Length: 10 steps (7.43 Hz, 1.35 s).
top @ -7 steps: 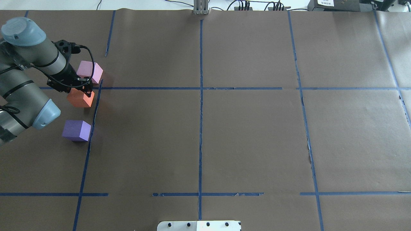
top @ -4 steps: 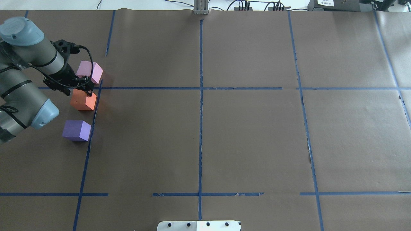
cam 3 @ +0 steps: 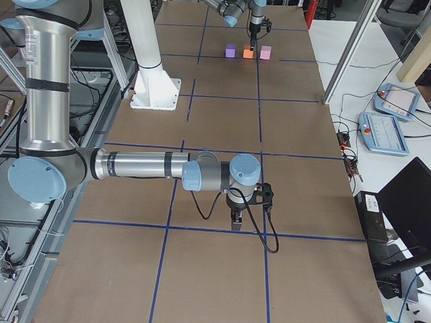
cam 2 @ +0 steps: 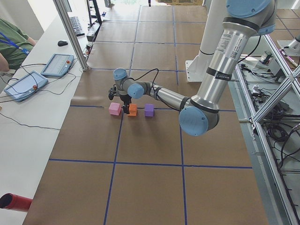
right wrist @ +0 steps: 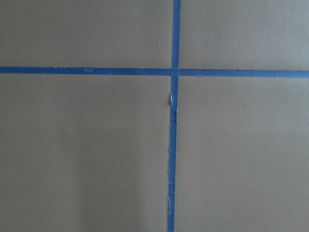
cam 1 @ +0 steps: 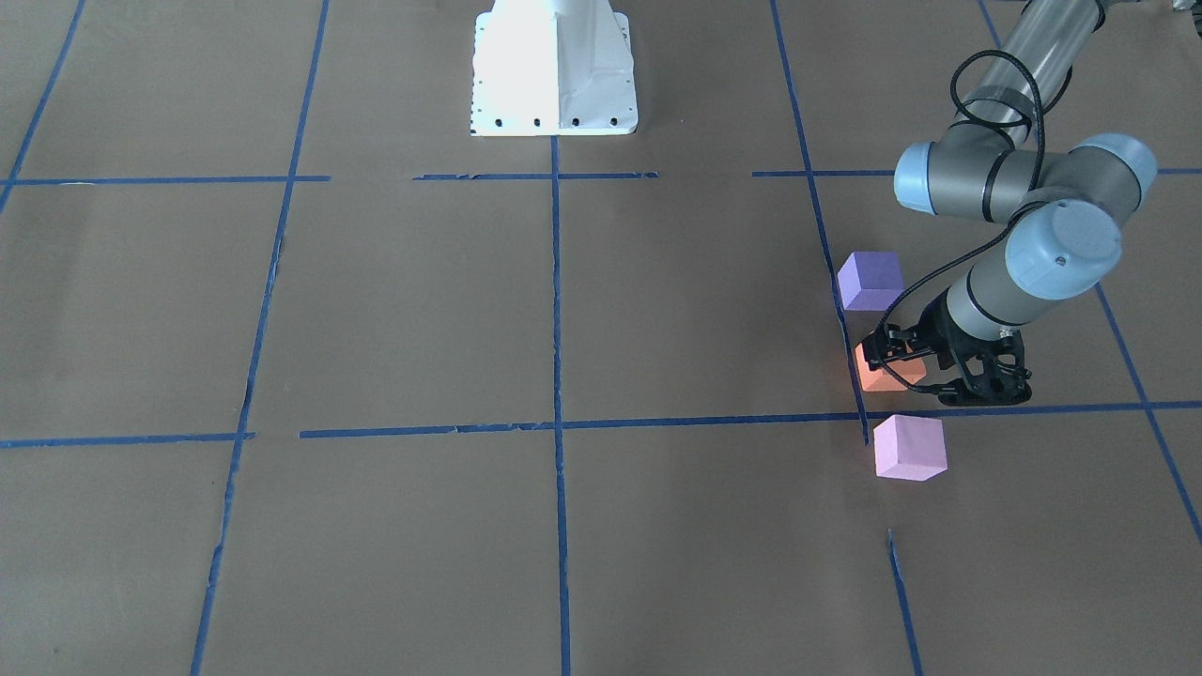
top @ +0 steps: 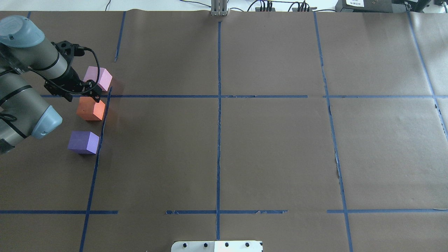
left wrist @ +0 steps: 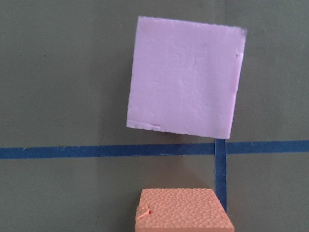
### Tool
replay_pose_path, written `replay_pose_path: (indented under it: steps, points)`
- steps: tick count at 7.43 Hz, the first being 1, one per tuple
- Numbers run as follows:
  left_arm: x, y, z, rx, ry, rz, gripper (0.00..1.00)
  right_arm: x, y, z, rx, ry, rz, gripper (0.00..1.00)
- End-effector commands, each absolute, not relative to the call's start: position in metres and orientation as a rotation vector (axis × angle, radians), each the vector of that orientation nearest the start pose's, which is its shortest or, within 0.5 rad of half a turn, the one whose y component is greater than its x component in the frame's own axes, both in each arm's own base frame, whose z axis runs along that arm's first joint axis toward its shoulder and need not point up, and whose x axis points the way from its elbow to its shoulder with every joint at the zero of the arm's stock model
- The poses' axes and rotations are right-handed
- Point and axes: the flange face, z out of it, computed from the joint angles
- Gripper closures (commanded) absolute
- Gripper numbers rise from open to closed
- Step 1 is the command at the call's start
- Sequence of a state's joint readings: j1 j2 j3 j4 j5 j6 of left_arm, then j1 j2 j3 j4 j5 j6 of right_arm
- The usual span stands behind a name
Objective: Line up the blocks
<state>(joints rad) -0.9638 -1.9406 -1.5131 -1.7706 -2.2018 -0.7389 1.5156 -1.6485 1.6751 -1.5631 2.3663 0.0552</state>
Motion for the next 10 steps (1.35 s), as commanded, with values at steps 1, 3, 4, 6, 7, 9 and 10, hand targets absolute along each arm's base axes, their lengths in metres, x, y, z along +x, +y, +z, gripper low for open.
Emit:
replay_pose_path:
  steps: [1, 3, 4, 6, 7, 9, 10]
  points:
    - [0.261, -0.596, 0.418, 0.099, 0.826, -0.002, 0.0, 0.036, -0.464, 0.642, -0.013, -0.797, -0.015, 0.0]
    - [0.229, -0.59, 0.391, 0.202, 0.843, 0.059, 0.0, 0.037, -0.464, 0.642, -0.012, -0.797, -0.013, 0.0]
    - [0.198, -0.6, 0.394, 0.224, 0.824, 0.046, 0.0, 0.036, -0.464, 0.642, -0.013, -0.797, -0.015, 0.0]
    - [0.123, -0.602, 0.434, 0.253, 0.752, 0.088, 0.0, 0.037, -0.464, 0.642, -0.012, -0.797, -0.013, 0.0]
    - [0.078, -0.597, 0.471, 0.26, 0.714, 0.108, 0.0, 0.037, -0.464, 0.642, -0.012, -0.797, -0.013, 0.0]
    - [-0.001, -0.552, 0.553, 0.242, 0.661, 0.183, 0.0, 0.037, -0.464, 0.642, -0.012, -0.797, -0.013, 0.0]
    - [-0.032, -0.528, 0.584, 0.23, 0.644, 0.19, 0.0, 0.037, -0.464, 0.642, -0.011, -0.797, -0.014, 0.0]
